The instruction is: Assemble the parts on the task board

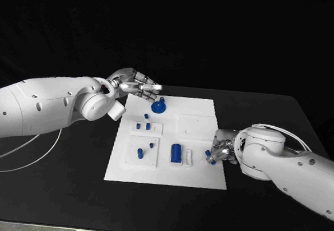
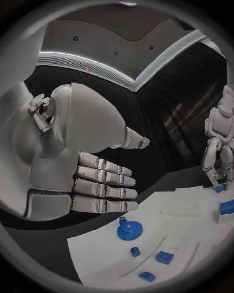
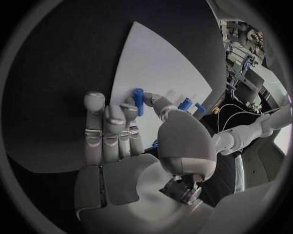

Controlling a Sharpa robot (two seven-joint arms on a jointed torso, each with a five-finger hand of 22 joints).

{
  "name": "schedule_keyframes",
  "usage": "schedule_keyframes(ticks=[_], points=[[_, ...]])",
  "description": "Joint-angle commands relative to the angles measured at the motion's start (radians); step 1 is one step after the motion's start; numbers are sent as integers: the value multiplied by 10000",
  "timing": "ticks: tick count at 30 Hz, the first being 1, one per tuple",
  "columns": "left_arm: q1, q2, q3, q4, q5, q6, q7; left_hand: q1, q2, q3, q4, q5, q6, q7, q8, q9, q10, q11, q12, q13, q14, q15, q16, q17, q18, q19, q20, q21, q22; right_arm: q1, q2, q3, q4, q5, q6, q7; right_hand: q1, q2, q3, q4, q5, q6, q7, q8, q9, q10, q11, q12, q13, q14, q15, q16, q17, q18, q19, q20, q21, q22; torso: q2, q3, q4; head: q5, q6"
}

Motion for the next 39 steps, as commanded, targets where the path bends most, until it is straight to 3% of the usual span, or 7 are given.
schedule_keyframes(ticks=[1,15,23,24,32,35,39], points=[[7,0,7,29,-33,177,-11,-76,-37,10,49,-35,-79,-14,20,8,-70,-12,9,15,-49,11,-28,10,-8,-63,-10,-33,-4,-283,-79,-248,-310,488,748,-443,-457,158,2711,-1879,548,-291,350,-49,-10478,-33,-47,8,-20,-64,1,-60,17,212,-254,6,529,673,-9,-4,-9,33,-12],[7,-9,6,41,-65,222,-71,-61,22,-7,-12,-33,-90,-13,36,10,-72,-12,8,14,-45,10,-28,11,-9,-63,-11,-33,-3,-284,-126,-254,-391,941,670,-397,-670,220,2622,-1851,711,-93,296,-41,-10468,-48,-75,75,2,-57,-11,-61,55,251,-520,25,1060,616,-6,7,-15,24,-4],[7,-7,6,36,-88,261,-104,-56,37,-10,-42,-31,-91,-13,37,10,-69,-12,9,15,-46,11,-28,11,-9,-66,-10,-35,-4,-283,-305,-237,-189,1629,-262,-291,-730,233,2095,-1752,526,65,251,-46,-10464,-8,-102,130,19,-37,-27,-50,61,177,-363,13,803,611,-18,-1,-23,36,10],[7,-6,6,36,-92,271,-111,-56,37,-10,-42,-31,-91,-13,37,10,-69,-12,9,15,-46,11,-28,11,-9,-66,-10,-35,-4,-283,-322,-220,-187,1904,-418,-273,-784,183,1838,-1657,217,157,213,-41,-10444,-4,-122,118,11,-36,-31,-54,57,143,-336,13,744,589,-17,-2,-24,44,11],[7,-13,6,34,-163,309,-171,-85,207,-56,-169,-8,-89,-16,41,9,-68,-15,9,15,-42,10,-28,12,-7,-68,-8,-32,-2,-279,-433,-64,-70,2989,-1082,-195,-706,218,1254,-1550,650,241,181,-54,-10428,-19,-145,141,17,-38,-76,-55,77,25,-164,-74,427,601,-4,15,-21,81,23],[7,-15,6,34,-193,312,-191,-94,225,-85,-242,-7,-82,-19,46,10,-59,-19,9,14,-35,8,-27,12,-5,-67,-9,-27,0,-266,-512,52,112,3279,-1212,-197,-755,254,1025,-1441,43,278,152,-45,-10423,11,-152,164,21,-24,-70,-43,88,-3,-117,-66,360,598,-17,-4,-22,73,16],[7,-4,6,34,-219,319,-214,-94,225,-85,-242,-7,-82,-19,46,10,-59,-19,9,14,-35,8,-27,12,-5,-67,-9,-27,0,-219,-622,171,407,3578,-1355,-214,-609,265,810,-1393,-4,313,141,-42,-10423,-1,-154,161,14,-23,-77,-47,95,-41,-6,-87,148,623,-21,-13,-21,60,25]])
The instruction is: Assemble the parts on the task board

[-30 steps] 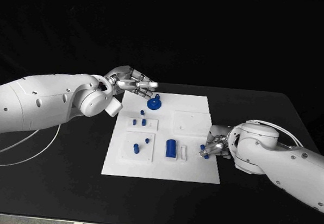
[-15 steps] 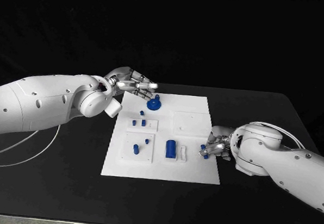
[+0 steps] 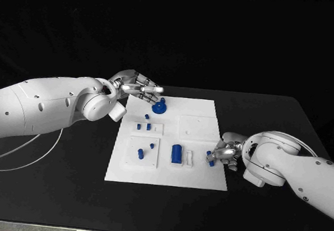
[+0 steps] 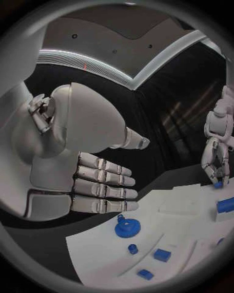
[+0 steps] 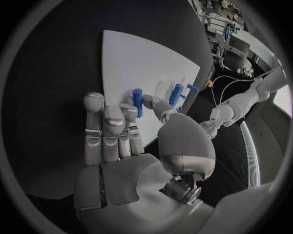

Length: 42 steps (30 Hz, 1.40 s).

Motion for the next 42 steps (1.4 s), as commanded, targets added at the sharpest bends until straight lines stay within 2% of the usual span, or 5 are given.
schedule_keyframes(ticks=[1,15,21,25,42], points=[[7,14,7,27,-90,155,-15,25,108,15,-81,-4,-53,7,46,9,-56,-20,10,15,-39,8,-28,11,-7,-74,-9,-30,-2,-31,-56,11,204,840,-36,-285,194,97,371,-431,-40,87,-14,-6,-6634,-25,-63,52,-7,27,-71,-51,8,-200,58,-9,-40,625,-15,-18,-4,-26,12],[8,-8,5,45,-153,156,-70,28,107,12,-107,1,-53,2,44,9,-53,-22,9,14,-38,11,-27,12,-14,-85,-7,-33,-3,24,4,83,585,1300,-222,-369,259,127,19,-371,-58,193,-56,-8,-6627,-33,-84,31,-25,31,-90,-72,7,-246,136,-37,-198,636,-24,-30,16,48,48],[10,2,2,51,-157,141,-79,23,82,28,-85,-1,-57,6,42,9,-63,-19,10,15,-40,9,-28,11,-15,-87,-9,-31,-2,26,281,81,315,1348,-99,-361,235,162,-139,-288,-487,199,-69,-10,-6632,-48,-79,17,-30,30,-88,-93,-6,-260,134,-34,-303,618,-13,-36,-8,82,100],[10,19,1,51,-160,143,-84,13,57,35,-58,3,-63,10,41,10,-71,-17,8,14,-35,9,-26,12,-15,-87,-10,-30,-2,27,475,69,90,1353,-34,-349,264,185,-232,-231,-484,242,-85,-1,-6626,-68,-81,-6,-47,27,-93,-111,-17,-274,153,-44,-377,612,-9,-38,21,89,91],[10,34,-2,41,-164,160,-94,32,12,68,4,0,-73,12,42,9,-80,-16,9,14,-33,8,-27,12,-15,-86,-12,-27,-1,44,1098,14,-382,1356,242,-280,295,268,-743,-33,-667,283,-123,-8,-6630,-67,-86,21,-75,38,-92,-124,-15,-305,232,-44,-572,617,-10,-12,-12,122,52]])
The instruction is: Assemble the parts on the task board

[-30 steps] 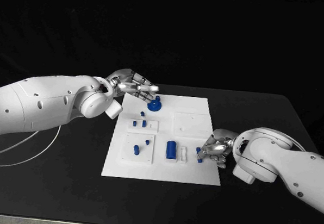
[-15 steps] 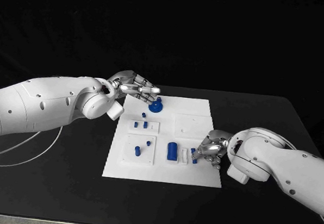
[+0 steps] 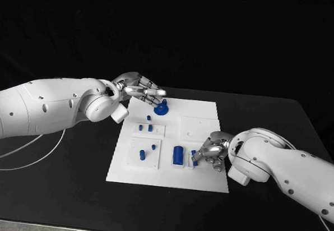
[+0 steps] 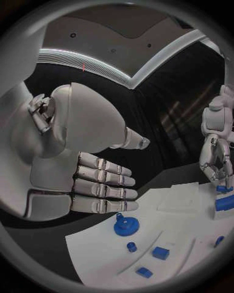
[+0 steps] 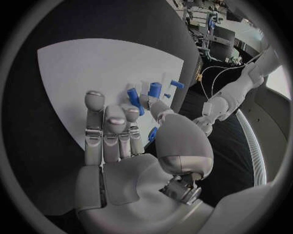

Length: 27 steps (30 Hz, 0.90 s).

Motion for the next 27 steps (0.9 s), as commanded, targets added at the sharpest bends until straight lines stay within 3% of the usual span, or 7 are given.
schedule_keyframes(ticks=[1,5,8,9,11,20,27], points=[[8,24,5,14,-16,132,43,18,-13,44,57,-3,-83,6,41,10,-85,-14,10,15,-34,9,-26,12,-17,-92,-11,-30,-2,-39,69,-47,-9,23,416,21,77,52,-82,14,-38,16,30,-9,7,-66,-19,25,-6,20,-50,-47,-10,-158,58,-8,-65,612,-2,6,-15,3,-5],[8,29,5,16,-17,158,37,26,-73,75,110,-3,-87,8,41,12,-99,-12,14,16,-41,13,-23,13,-20,-103,-7,-35,-5,-10,116,-61,-32,24,594,8,65,62,-111,35,-60,30,24,-12,8,-69,-20,18,-13,20,-47,-53,-16,-157,61,-3,-83,612,3,13,-12,20,-8],[8,26,5,17,-17,165,32,26,-73,75,110,-3,-87,8,41,12,-99,-12,14,16,-41,13,-23,13,-20,-103,-7,-35,-5,14,140,-82,-72,49,753,4,-154,189,-297,330,-1078,-23,9,-18,-3,-70,-4,-22,-42,20,-31,-70,-29,-164,52,13,-178,589,-6,4,-19,15,-11],[8,26,5,16,-17,169,29,23,-107,102,202,-6,-94,9,41,10,-104,-11,9,14,-39,11,-26,12,-18,-95,-10,-29,-1,29,149,-101,-85,63,827,4,-233,261,-311,449,-1749,-34,-2,-14,-2,-71,4,-39,-57,15,-26,-95,-49,-166,52,20,-219,580,-11,1,-21,16,-13],[9,27,5,19,-17,178,25,-13,-109,96,231,-8,-92,8,42,10,-105,-11,9,14,-39,10,-27,12,-18,-96,-10,-30,-2,45,159,-125,-92,75,918,5,-286,267,-266,545,-2105,-23,-10,-12,4,-76,6,-53,-72,18,-19,-101,-56,-164,54,28,-274,571,-13,1,-22,21,-16],[9,20,4,27,-17,207,-2,-44,-121,115,285,-10,-97,8,41,10,-110,-11,9,14,-38,10,-26,12,-18,-93,-10,-29,-1,76,177,-163,-96,-12,1065,1,-360,190,-165,800,-2335,125,-59,-8,46,-68,-7,-57,-116,26,-24,-110,-73,-163,95,34,-392,576,4,7,-12,19,-19],[9,32,4,6,-20,225,-13,-31,-109,122,280,-9,-96,10,41,10,-109,-10,9,14,-41,10,-27,12,-19,-95,-9,-30,-2,80,159,-167,-22,-148,1146,2,-489,244,-68,1029,-3360,186,-88,-10,66,-87,-17,-165,-209,18,-27,-185,-135,-169,102,33,-551,556,14,11,-3,40,-54]])
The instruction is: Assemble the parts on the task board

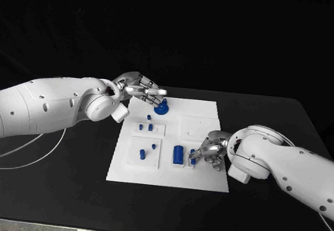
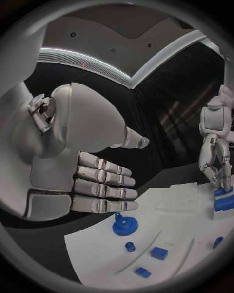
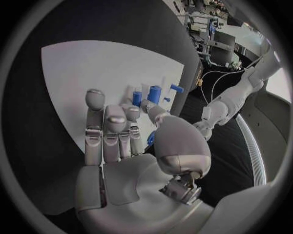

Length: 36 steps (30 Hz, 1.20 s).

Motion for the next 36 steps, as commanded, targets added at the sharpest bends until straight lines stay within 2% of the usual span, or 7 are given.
schedule_keyframes(ticks=[1,11,36], points=[[9,28,6,2,-11,153,30,10,-68,-3,47,-9,-61,-27,42,10,-73,26,9,15,-41,10,-27,12,-18,-58,27,-30,-2,-86,23,-74,110,-73,591,9,-156,-103,272,5,-162,95,18,0,17,-79,-12,-56,-33,21,-28,-78,-19,-173,80,-8,-62,563,10,7,6,19,-28],[8,68,-1,-32,-16,181,22,10,-68,-3,47,-9,-61,-27,42,10,-73,26,9,15,-41,10,-27,12,-18,-58,27,-30,-2,-87,8,-75,328,-197,509,86,-66,-129,328,-114,46,229,-24,4,65,-85,-37,-65,-62,23,-40,-91,-27,-176,98,-13,-129,564,-3,1,0,45,-65],[7,84,-7,-51,-43,209,-7,3,-24,-25,-12,-11,-60,-28,43,10,-77,25,8,14,-42,12,-27,12,-17,-56,27,-29,-2,-88,-76,-75,408,-294,528,118,-9,-97,244,-239,115,281,-41,0,108,-95,-51,-80,-88,18,-52,-123,-44,-192,115,-29,-195,564,-3,6,-4,57,-115]])
